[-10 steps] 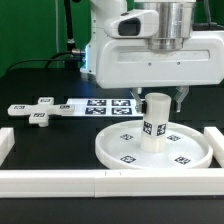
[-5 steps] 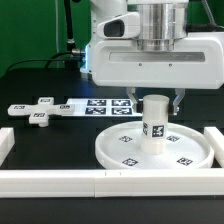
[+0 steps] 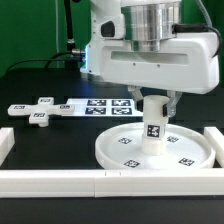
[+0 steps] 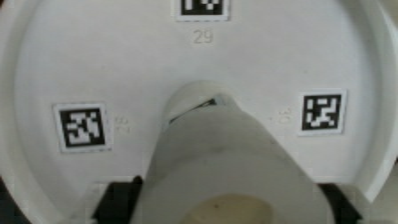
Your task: Assemble round table
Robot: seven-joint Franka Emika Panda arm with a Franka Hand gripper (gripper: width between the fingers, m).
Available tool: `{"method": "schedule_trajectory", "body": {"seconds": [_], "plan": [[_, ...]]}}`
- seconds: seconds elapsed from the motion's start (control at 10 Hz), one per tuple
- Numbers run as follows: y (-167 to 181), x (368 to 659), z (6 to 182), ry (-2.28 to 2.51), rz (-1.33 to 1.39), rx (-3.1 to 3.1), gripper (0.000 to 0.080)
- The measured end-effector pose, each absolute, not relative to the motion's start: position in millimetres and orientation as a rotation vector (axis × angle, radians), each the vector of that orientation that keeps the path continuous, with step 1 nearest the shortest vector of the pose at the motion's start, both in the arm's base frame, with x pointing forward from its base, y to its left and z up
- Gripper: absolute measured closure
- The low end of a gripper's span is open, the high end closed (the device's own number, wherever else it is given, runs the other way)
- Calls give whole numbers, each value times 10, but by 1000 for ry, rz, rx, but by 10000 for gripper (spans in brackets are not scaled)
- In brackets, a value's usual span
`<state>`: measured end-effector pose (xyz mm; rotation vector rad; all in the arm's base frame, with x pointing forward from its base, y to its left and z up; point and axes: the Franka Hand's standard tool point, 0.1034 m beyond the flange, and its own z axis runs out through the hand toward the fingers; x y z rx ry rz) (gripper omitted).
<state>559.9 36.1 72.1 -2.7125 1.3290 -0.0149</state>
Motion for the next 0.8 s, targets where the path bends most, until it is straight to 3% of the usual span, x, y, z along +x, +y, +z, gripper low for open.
{"method": "schedule_trajectory", "body": {"seconds": [0.3, 0.4, 0.5, 0.8], "plan": [[366, 5598, 718, 1401, -4, -2664, 387], [367, 5598, 718, 1347, -7, -2692, 219], [388, 5590, 723, 1267, -3, -2732, 170], [407, 5586, 723, 978, -12, -2855, 154]]}}
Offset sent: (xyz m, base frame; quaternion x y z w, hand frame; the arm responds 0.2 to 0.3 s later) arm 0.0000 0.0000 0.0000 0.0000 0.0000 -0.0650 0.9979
